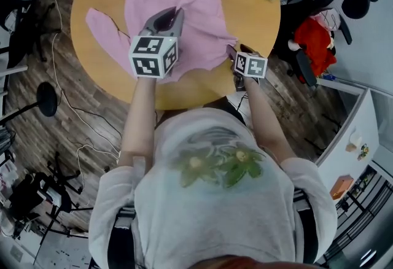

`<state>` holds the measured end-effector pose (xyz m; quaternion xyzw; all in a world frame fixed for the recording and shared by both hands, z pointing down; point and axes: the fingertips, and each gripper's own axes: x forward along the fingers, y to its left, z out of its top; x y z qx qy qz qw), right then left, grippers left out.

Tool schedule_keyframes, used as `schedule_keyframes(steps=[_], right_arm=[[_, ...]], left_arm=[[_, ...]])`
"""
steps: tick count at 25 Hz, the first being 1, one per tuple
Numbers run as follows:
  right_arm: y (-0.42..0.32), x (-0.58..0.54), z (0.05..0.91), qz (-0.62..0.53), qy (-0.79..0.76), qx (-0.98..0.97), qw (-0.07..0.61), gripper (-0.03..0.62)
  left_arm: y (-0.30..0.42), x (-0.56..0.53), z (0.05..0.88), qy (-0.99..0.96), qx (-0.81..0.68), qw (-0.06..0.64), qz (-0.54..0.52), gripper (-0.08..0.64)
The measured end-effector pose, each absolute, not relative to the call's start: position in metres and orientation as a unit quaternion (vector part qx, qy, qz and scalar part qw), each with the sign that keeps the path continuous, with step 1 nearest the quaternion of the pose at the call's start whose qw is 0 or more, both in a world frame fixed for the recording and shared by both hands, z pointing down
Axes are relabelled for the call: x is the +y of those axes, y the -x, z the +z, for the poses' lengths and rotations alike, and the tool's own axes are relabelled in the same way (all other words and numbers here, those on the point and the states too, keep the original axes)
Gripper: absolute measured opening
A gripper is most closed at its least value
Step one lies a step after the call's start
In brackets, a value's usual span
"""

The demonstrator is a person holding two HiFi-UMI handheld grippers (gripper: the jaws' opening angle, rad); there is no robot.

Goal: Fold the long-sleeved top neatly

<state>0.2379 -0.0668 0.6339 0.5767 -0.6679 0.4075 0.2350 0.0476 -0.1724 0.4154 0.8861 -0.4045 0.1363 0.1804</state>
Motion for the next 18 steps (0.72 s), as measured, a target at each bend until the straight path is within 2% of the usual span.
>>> schedule_keyframes(steps=[7,11,14,15,16,18], right_arm=[[-0.218,-0.087,0.598,0.413,-0.535,-0.724,0.139,0.235],[-0.22,-0.097,0.617,0.437,-0.52,-0.714,0.171,0.235],[-0.209,-0.101,0.626,0.486,-0.477,-0.717,0.147,0.23],[-0.21,-0.1,0.624,0.491,-0.477,-0.715,0.14,0.189],[-0.217,-0.1,0.622,0.485,-0.493,-0.709,0.14,0.085],[-0.242,-0.096,0.612,0.449,-0.555,-0.683,0.152,0.055]], left_arm=[[-0.069,-0.172,0.361,-0.909,-0.383,0.138,0.091,0.026],[-0.074,-0.159,0.343,-0.921,-0.358,0.14,0.058,0.026],[-0.071,-0.155,0.331,-0.925,-0.351,0.136,0.04,0.026],[-0.068,-0.155,0.331,-0.924,-0.356,0.133,0.042,0.026],[-0.064,-0.156,0.332,-0.922,-0.361,0.13,0.046,0.026],[-0.056,-0.158,0.336,-0.918,-0.372,0.129,0.053,0.026]])
